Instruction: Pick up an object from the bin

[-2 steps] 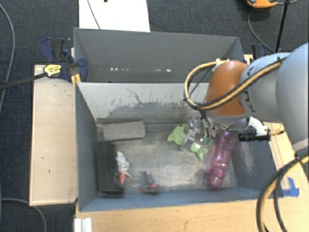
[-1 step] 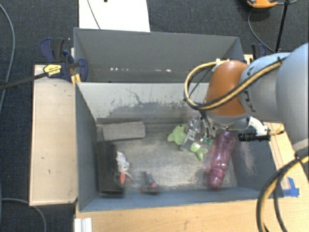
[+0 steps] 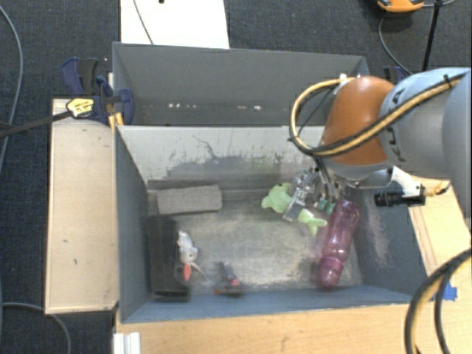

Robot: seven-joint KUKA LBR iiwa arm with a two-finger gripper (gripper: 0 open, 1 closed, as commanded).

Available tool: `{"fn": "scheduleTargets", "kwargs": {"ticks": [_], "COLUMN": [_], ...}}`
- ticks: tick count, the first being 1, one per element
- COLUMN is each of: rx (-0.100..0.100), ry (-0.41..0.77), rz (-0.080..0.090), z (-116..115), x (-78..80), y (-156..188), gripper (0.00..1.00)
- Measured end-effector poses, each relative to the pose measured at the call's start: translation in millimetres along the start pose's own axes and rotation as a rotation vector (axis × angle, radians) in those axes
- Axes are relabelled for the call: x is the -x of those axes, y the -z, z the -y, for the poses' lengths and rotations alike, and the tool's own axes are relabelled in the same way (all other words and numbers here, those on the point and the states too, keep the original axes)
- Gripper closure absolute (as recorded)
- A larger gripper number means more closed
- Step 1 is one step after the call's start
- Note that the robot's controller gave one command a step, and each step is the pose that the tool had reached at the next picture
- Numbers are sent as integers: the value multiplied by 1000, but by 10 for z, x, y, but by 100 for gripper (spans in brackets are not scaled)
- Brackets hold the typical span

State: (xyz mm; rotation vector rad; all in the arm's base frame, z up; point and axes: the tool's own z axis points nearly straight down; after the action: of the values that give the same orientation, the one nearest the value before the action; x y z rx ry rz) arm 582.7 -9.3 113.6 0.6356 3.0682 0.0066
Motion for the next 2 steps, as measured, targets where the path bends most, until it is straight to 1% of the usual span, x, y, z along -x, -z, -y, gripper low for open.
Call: {"fn": "scheduleTargets", "kwargs": {"ticks": [1,2], "rx": [0,8], "ry": [63,44], "rz": [2,23], "z": [43,96], "x": [-4,53], "y": [616,609], "gripper": [100,100]}}
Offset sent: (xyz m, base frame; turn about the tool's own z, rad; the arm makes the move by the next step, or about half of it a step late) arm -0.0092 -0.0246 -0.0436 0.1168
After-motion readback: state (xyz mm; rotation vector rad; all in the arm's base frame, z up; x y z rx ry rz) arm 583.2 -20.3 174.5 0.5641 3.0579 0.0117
